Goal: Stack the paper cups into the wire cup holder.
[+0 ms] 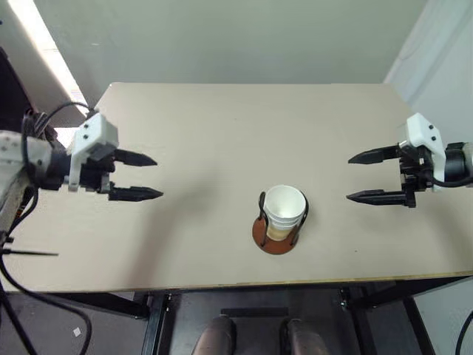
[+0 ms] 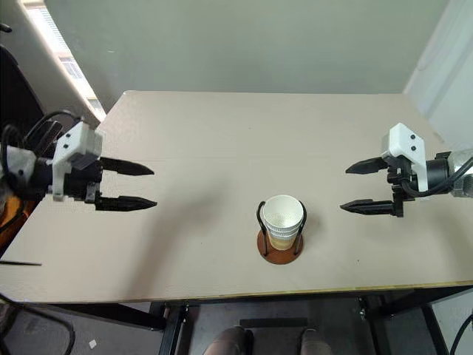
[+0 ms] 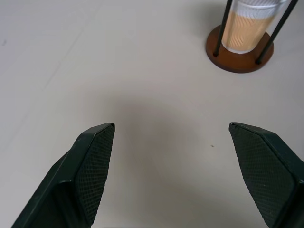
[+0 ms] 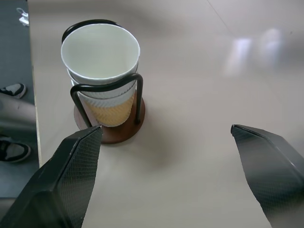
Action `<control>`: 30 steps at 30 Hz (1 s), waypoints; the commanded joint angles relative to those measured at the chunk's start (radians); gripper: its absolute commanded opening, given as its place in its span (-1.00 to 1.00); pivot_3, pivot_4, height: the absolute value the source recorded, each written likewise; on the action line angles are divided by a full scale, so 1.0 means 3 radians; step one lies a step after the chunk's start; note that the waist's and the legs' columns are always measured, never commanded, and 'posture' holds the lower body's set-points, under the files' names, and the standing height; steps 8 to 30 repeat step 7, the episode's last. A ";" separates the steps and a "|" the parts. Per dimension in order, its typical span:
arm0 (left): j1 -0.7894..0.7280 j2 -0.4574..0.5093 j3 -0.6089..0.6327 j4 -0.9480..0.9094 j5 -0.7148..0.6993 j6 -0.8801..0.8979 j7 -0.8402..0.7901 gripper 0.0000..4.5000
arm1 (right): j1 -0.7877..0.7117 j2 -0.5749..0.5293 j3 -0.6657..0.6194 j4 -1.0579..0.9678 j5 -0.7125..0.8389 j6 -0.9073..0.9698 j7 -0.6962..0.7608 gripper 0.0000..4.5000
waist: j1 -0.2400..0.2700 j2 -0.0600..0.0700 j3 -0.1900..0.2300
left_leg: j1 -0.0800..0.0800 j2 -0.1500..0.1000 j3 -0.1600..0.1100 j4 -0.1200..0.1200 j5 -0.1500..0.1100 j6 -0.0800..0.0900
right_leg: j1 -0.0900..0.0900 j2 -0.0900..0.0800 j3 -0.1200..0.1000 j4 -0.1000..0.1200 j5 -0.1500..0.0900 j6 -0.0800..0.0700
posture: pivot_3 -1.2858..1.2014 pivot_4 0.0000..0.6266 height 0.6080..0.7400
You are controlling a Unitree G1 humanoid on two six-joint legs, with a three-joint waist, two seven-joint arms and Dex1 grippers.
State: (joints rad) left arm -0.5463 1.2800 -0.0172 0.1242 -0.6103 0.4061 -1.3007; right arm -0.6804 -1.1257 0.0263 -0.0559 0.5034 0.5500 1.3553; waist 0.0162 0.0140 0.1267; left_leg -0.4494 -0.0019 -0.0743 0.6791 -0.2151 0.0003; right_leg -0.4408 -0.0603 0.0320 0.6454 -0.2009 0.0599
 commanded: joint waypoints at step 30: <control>0.0702 -0.0116 0.0952 -0.0506 -0.0047 0.0366 0.0358 0.83 | -0.0133 0.0034 -0.0041 0.0078 -0.0160 -0.0101 0.0132 1.00 | -0.0014 -0.0006 0.0000 | 0.0044 0.0009 -0.0006 -0.0062 0.0019 -0.0017 | 0.0007 0.0008 -0.0006 0.0005 0.0020 -0.0049 | 0.03 -0.52 1.00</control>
